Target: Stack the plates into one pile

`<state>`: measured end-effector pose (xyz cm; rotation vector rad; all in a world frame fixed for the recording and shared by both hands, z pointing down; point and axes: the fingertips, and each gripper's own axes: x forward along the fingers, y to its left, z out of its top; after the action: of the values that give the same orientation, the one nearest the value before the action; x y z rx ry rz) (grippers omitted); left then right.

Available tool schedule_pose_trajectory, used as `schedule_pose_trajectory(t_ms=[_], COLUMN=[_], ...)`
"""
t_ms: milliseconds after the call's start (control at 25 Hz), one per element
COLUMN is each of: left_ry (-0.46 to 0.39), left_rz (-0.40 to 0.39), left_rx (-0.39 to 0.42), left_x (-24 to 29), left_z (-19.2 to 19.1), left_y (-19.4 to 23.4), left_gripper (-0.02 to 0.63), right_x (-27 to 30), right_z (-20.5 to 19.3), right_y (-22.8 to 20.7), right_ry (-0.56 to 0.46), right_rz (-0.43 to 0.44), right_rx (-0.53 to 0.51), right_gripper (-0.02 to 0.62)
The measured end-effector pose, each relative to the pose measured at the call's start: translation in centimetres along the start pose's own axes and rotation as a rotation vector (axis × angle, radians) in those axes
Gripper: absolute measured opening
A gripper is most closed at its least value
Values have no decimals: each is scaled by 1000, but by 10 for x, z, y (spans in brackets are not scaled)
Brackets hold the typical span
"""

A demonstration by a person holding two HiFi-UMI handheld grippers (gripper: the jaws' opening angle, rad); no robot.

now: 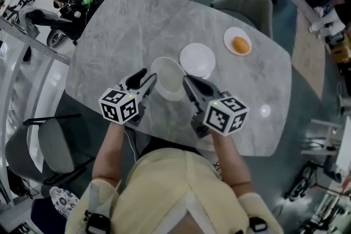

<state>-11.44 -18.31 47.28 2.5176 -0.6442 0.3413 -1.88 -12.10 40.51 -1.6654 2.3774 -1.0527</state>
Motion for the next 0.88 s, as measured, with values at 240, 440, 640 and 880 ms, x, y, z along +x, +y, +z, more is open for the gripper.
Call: schedule_pose_trajectory(t_ms=[240,440,640,880], left_ry=[3,20,18,-13], left_rz=[-107,-211,-256,-228], left_rx=[-58,-69,-40,-33], left_x=[30,50,60,74], left_z=[2,2,8,26], left_y=[-23,-52,-67,-71], left_gripper=[161,161,160,102], right_x=[-28,-51,-63,-71], right_z=[12,22,27,37], right_y=[-15,-27,-44,-75], right_ry=[-46,-78,-106,-122], right_rz=[-30,-37,-69,-109], right_rx=[3,20,39,59], right_gripper=[12,12,12,12])
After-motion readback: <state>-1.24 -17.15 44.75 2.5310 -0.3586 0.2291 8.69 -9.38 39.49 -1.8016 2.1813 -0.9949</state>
